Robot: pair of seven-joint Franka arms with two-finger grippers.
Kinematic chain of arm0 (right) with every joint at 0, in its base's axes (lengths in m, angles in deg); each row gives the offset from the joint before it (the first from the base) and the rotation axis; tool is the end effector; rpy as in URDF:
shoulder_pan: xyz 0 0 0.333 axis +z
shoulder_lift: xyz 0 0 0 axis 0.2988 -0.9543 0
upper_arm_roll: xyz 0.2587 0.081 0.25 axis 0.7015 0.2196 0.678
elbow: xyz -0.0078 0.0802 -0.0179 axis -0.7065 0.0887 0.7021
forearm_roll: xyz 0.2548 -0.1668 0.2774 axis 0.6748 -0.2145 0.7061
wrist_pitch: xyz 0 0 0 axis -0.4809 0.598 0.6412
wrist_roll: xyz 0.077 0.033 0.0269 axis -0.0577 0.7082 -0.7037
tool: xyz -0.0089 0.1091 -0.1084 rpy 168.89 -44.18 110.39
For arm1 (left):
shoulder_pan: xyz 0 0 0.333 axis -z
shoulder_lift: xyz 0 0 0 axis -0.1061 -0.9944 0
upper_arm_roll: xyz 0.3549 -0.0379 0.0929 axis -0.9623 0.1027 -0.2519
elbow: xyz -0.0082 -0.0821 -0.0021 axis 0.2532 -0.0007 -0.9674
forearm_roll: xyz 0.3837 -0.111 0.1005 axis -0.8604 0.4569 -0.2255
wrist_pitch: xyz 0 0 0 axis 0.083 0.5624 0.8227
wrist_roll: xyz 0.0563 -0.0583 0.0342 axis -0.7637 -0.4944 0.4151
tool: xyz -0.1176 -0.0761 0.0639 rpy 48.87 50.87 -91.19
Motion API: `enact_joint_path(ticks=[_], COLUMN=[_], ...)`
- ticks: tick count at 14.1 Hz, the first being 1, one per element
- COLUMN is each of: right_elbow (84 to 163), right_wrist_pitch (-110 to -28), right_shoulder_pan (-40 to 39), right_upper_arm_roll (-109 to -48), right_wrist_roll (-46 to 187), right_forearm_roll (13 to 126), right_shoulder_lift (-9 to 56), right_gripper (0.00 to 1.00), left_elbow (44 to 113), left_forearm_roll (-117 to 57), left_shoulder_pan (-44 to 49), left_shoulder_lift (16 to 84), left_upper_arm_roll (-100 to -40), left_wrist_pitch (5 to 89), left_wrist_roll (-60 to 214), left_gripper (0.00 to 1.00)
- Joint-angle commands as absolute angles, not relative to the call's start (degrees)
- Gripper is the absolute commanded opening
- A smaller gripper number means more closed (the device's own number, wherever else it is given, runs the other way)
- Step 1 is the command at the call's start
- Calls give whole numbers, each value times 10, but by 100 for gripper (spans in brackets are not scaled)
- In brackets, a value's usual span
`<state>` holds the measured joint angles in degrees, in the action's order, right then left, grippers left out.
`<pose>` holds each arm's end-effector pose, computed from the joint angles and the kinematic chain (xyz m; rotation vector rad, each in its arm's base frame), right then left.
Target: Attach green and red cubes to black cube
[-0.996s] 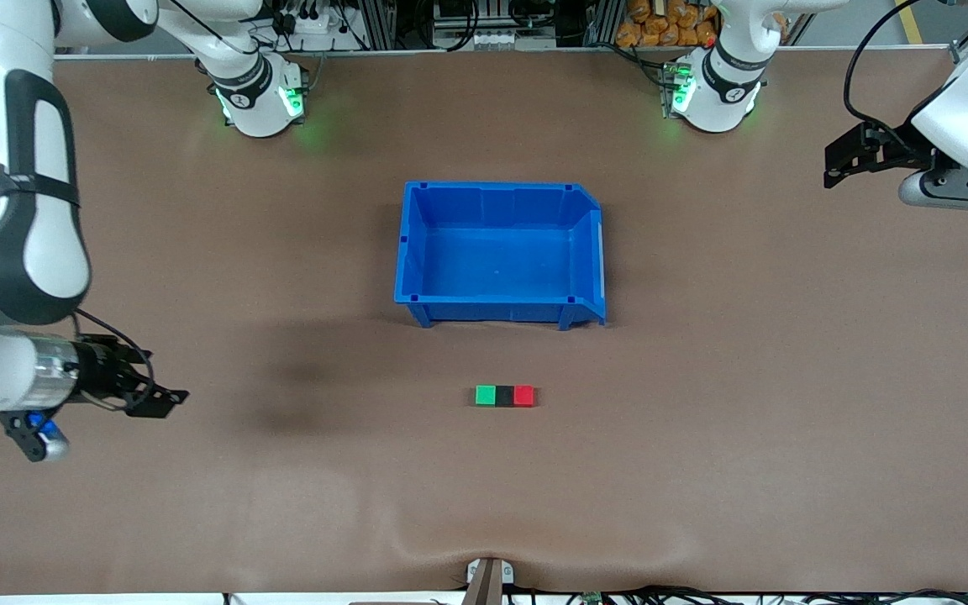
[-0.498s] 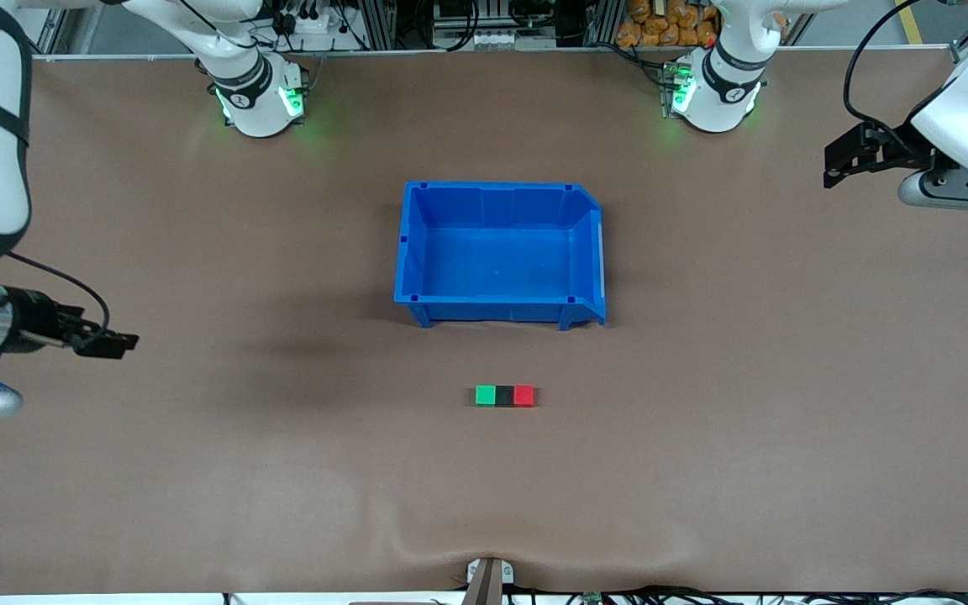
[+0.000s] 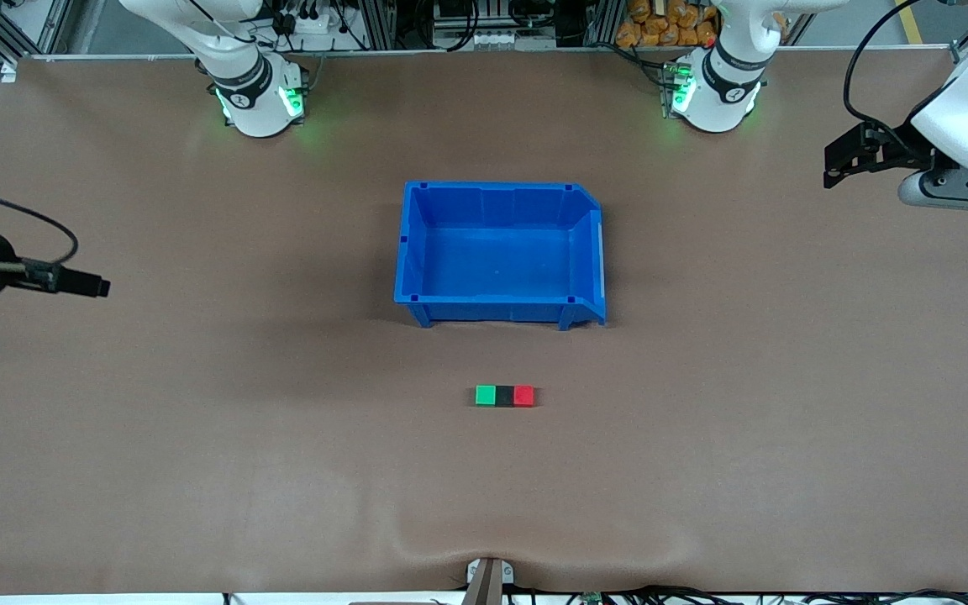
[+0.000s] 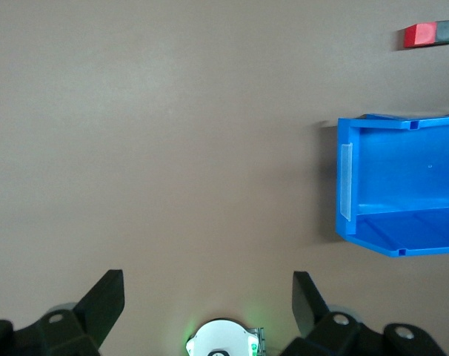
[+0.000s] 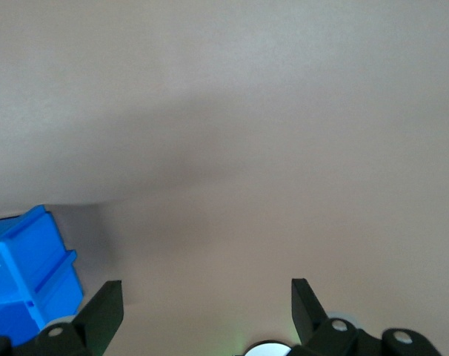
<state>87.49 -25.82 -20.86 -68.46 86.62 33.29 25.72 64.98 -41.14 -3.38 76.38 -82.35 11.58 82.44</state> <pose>0.6602 0.0012 0.6024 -3.0933 0.2719 0.3170 0.5445 -0.0798 0.6595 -3.0930 0.1973 0.0883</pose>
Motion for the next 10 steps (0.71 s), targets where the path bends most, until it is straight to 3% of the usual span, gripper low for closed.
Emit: enact_joint_path(ticks=[1,7,10], right_elbow=[897,965,979], right_wrist_pitch=[-257,-259,-271], right_shoulder_pan=[-199,-191,-195], right_upper_arm_roll=[-680,-681,-689], right_wrist_roll=[847,825,825], right_forearm_roll=[321,324,328], right_shoulder_lift=[307,388,396], right_gripper=[100,100,100], left_elbow=[645,645,645], left_forearm_roll=[-416,-417,-417], left_shoulder_pan=[-34,-35,-36], left_shoulder_lift=[763,762,762], left_upper_arm_roll=[-820,-820,-820], left_wrist_pitch=[117,117,117], left_wrist_roll=[816,817,817], left_gripper=[100,100,100])
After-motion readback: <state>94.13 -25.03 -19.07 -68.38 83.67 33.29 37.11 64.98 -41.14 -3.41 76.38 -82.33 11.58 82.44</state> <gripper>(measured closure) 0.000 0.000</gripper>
